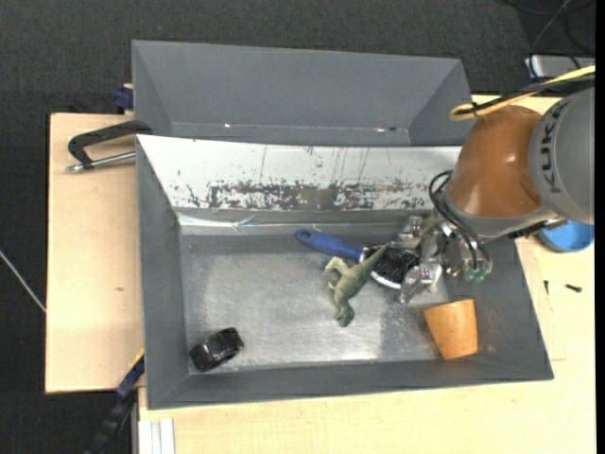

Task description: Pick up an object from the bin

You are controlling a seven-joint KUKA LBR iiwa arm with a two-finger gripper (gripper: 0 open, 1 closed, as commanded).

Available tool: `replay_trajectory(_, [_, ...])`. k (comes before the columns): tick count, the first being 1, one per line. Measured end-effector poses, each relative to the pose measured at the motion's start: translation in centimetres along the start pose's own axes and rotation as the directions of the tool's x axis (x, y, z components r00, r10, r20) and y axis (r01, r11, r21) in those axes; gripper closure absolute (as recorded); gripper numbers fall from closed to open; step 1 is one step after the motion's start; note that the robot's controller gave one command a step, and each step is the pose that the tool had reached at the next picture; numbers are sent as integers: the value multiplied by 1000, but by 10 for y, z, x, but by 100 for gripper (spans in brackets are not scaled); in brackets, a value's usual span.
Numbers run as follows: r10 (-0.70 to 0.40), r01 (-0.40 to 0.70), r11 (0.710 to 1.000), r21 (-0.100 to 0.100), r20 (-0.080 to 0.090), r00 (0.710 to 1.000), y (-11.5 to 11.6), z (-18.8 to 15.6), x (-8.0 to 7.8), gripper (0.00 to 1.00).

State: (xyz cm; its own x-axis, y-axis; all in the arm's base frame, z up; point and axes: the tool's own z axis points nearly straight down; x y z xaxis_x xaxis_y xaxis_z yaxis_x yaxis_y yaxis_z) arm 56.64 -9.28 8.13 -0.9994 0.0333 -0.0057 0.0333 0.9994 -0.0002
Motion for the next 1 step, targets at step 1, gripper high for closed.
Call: replay_trajectory(1, [-25,25,1000,1,6,1000,14,-133,17,100])
